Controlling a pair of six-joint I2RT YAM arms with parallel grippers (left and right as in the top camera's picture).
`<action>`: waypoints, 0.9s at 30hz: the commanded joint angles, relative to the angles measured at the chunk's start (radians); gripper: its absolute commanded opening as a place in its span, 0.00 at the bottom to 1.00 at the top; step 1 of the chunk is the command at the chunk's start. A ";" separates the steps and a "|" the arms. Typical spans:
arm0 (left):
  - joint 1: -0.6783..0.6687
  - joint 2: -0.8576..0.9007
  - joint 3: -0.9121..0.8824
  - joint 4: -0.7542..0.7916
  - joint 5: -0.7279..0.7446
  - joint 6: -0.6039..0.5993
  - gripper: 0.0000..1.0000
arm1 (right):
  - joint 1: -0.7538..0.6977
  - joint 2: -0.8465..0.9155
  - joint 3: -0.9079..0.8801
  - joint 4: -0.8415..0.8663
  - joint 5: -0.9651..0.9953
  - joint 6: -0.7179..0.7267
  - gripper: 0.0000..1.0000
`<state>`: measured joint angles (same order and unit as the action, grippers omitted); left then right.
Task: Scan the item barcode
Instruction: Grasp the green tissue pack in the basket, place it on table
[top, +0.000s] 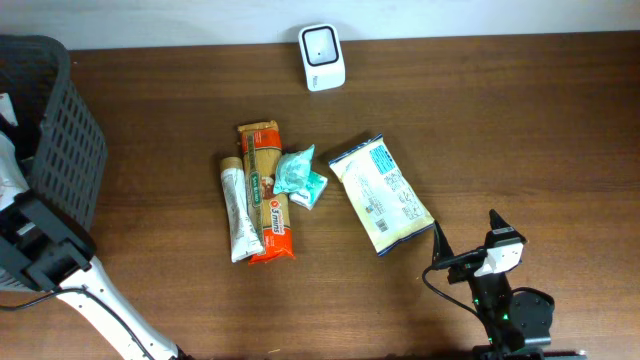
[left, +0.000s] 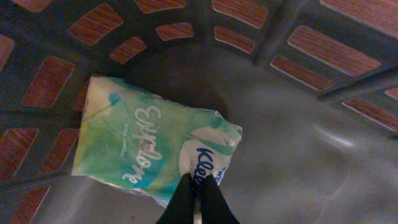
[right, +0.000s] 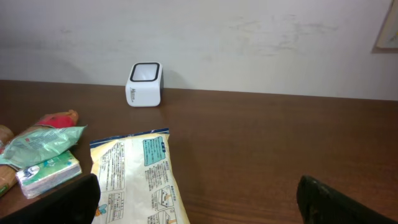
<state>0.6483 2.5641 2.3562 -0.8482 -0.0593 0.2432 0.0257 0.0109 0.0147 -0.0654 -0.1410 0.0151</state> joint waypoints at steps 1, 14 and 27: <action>-0.006 0.074 0.002 -0.005 -0.020 -0.002 0.00 | -0.007 -0.007 -0.009 0.001 -0.006 -0.004 0.99; -0.007 -0.326 0.024 -0.222 0.099 -0.255 0.00 | -0.007 -0.007 -0.009 0.001 -0.006 -0.004 0.99; -0.274 -0.807 0.024 -0.499 0.319 -0.246 0.00 | -0.007 -0.007 -0.009 0.001 -0.006 -0.004 0.99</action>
<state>0.4892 1.8183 2.3695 -1.2953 0.2283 -0.0013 0.0257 0.0109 0.0147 -0.0650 -0.1410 0.0147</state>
